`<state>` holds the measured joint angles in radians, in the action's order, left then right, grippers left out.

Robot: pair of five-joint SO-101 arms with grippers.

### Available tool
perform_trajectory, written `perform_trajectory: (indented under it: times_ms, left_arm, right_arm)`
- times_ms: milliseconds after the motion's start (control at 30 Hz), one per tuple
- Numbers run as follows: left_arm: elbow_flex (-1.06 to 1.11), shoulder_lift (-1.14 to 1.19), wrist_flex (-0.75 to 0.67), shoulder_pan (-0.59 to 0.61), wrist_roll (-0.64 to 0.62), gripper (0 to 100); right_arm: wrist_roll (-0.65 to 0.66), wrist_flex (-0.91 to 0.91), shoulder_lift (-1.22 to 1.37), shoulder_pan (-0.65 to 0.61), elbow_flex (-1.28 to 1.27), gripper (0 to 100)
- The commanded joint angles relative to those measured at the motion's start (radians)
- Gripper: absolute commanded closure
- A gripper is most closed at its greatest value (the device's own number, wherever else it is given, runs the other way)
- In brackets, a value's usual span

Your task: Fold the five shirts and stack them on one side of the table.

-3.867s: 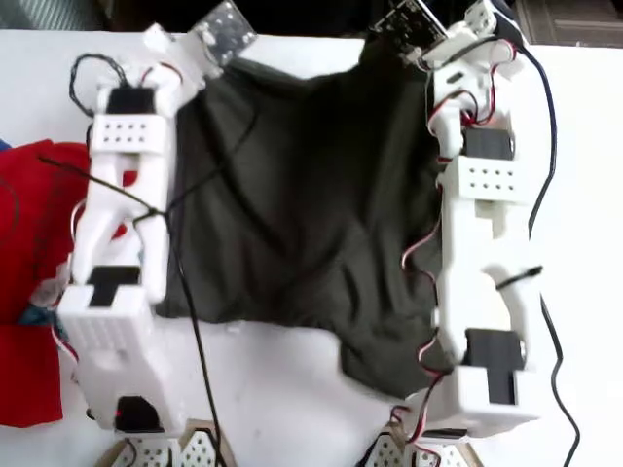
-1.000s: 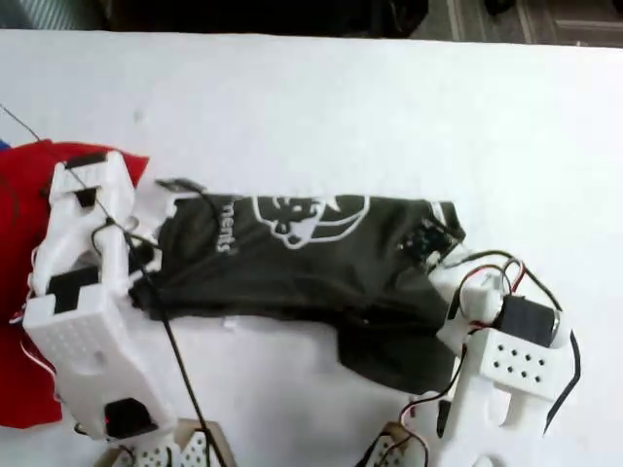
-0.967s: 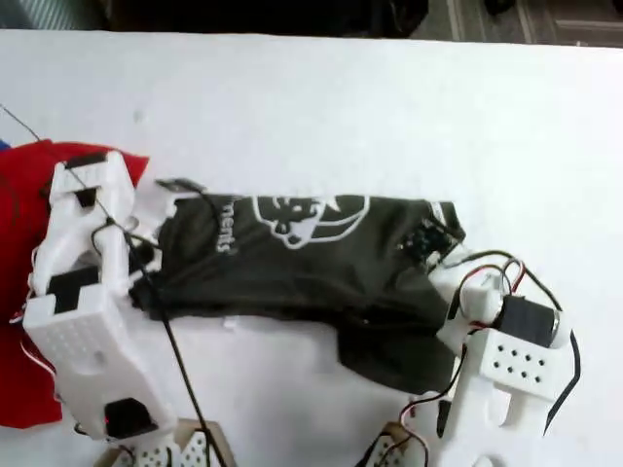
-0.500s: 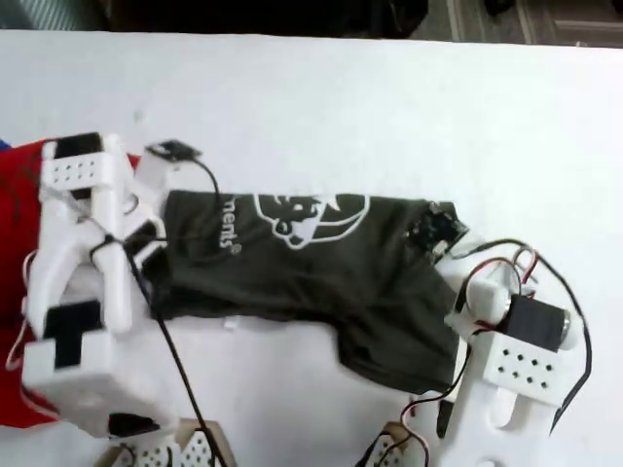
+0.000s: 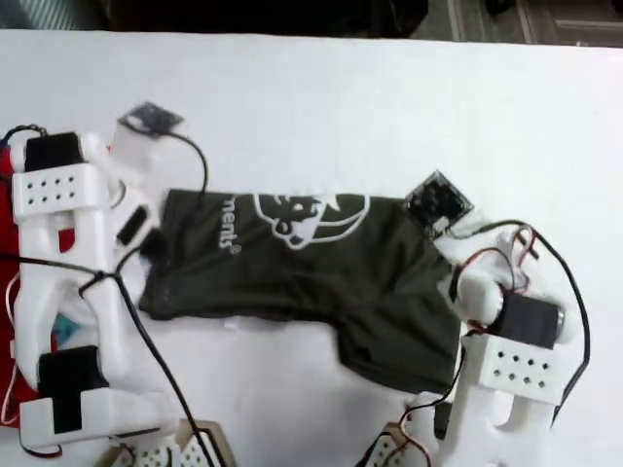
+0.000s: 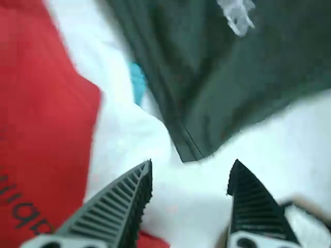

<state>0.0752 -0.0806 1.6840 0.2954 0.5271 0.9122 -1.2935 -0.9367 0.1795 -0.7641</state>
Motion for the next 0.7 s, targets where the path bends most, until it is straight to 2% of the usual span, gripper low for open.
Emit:
perform_trajectory:
  times_ms: [0, 100, 167, 300, 467, 567, 667]
  left_arm:
    - [-0.029, -0.041, -0.176, -0.013, -0.199, 81]
    - [-0.008, -0.041, -0.324, -0.045, -0.305, 93]
    - [0.041, -0.039, -0.417, -0.091, -0.321, 99]
    - [0.192, -0.039, -0.623, -0.162, -0.325, 98]
    - [0.368, -0.038, -0.842, -0.183, -0.322, 98]
    - [0.420, 0.012, -0.919, -0.177, -0.322, 98]
    - [0.397, 0.131, -0.925, -0.159, -0.321, 98]
  right_arm:
    - [-0.155, 0.145, 0.096, -0.094, -0.014, 87.4]
    - [-0.264, 0.275, 0.242, -0.176, -0.006, 98.9]
    - [-0.310, 0.341, 0.341, -0.216, 0.015, 96.5]
    - [-0.358, 0.398, 0.535, -0.277, 0.104, 97.9]
    - [-0.362, 0.400, 0.771, -0.289, 0.247, 97.9]
    - [-0.361, 0.400, 0.901, -0.268, 0.310, 97.9]
    - [-0.358, 0.395, 0.981, -0.231, 0.356, 97.9]
